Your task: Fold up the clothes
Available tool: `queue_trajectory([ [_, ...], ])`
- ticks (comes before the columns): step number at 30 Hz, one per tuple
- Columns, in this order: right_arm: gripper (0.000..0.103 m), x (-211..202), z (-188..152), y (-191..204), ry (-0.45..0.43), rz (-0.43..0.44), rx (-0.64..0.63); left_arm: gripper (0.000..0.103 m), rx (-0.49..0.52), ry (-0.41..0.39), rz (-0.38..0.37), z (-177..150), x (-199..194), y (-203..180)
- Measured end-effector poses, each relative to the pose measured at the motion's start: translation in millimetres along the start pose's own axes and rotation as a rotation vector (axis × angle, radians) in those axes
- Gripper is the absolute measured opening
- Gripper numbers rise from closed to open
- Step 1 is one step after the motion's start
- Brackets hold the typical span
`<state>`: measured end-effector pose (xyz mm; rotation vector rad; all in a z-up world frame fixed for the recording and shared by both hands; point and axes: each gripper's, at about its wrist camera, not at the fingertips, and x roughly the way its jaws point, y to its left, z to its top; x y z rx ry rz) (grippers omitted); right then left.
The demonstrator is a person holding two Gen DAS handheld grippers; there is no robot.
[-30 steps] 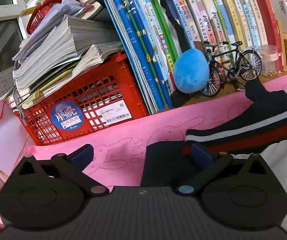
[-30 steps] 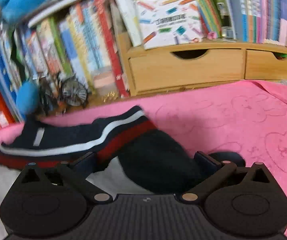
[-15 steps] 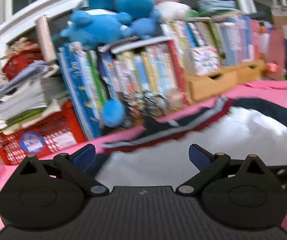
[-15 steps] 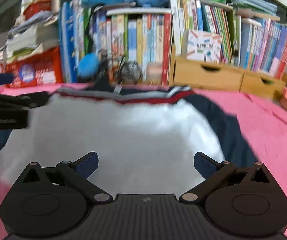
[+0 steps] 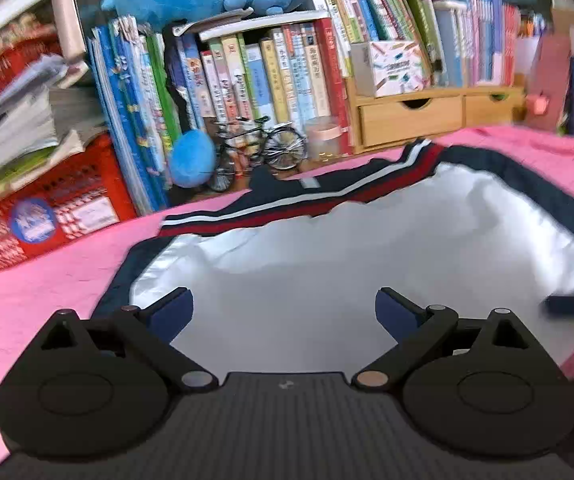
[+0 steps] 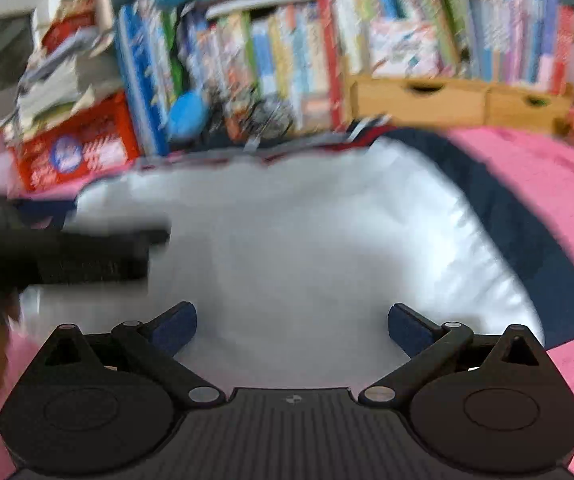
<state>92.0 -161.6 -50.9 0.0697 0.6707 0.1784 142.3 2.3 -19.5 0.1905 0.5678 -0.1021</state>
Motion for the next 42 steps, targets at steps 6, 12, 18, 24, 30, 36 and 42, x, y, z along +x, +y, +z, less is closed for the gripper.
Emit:
queue_trajectory([
  [6,0.103,5,-5,14,0.010,-0.038,-0.075,0.100,0.063,0.107,-0.054,1,31,-7],
  [12,0.103,2,-3,15,0.013,-0.040,-0.076,0.103,0.068,0.150,0.009,8,67,-10],
  [18,0.103,0,-1,15,0.018,-0.040,-0.077,0.103,0.049,0.182,0.061,37,113,-3],
  [24,0.103,-1,0,14,0.019,-0.040,-0.072,0.103,0.069,0.190,0.072,59,139,0],
  [30,0.103,-1,0,15,0.020,-0.041,-0.067,0.103,0.037,0.194,0.051,60,141,8],
  [36,0.103,-1,0,15,0.020,-0.040,-0.066,0.100,0.043,0.161,0.077,65,136,5],
  [42,0.103,0,0,17,0.020,-0.042,-0.065,0.103,0.016,0.150,0.099,74,155,8],
])
